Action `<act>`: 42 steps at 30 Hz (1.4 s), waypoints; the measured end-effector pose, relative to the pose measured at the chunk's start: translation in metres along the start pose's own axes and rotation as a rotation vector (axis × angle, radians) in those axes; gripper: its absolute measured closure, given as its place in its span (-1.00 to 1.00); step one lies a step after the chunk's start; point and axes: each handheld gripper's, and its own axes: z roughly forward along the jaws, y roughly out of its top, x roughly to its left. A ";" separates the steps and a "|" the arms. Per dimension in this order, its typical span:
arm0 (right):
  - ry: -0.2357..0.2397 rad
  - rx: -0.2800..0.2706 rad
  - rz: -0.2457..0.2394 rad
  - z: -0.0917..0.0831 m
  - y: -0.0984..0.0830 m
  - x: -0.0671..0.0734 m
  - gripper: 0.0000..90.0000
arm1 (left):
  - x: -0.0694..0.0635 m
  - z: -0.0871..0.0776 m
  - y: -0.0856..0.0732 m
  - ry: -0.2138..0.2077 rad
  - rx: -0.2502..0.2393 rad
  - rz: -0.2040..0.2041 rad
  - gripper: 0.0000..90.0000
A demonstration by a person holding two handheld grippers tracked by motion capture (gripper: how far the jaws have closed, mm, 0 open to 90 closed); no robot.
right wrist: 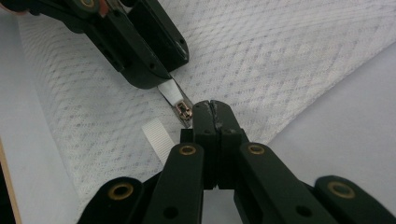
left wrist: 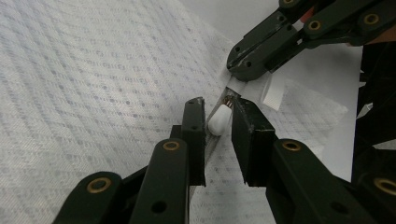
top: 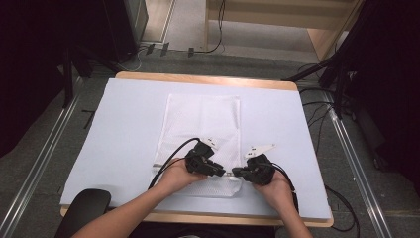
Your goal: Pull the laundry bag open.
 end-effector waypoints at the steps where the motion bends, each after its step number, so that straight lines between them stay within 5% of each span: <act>1: -0.002 0.002 -0.004 0.000 0.000 0.000 1.00 | 0.000 0.001 0.000 -0.009 0.002 -0.007 0.69; 14: 0.002 0.015 -0.017 0.000 0.002 -0.001 1.00 | -0.002 0.005 0.001 -0.054 0.014 -0.029 0.80; 18: 0.005 0.014 -0.018 0.000 0.002 -0.001 1.00 | -0.009 0.006 0.000 -0.033 0.029 0.004 0.75; 31: 0.008 0.022 -0.012 0.001 0.003 -0.001 1.00 | 0.002 0.009 0.001 -0.083 0.018 -0.059 0.94; 42: 0.008 0.043 -0.035 0.000 0.006 0.001 1.00 | 0.004 0.008 0.003 -0.095 0.036 -0.060 0.95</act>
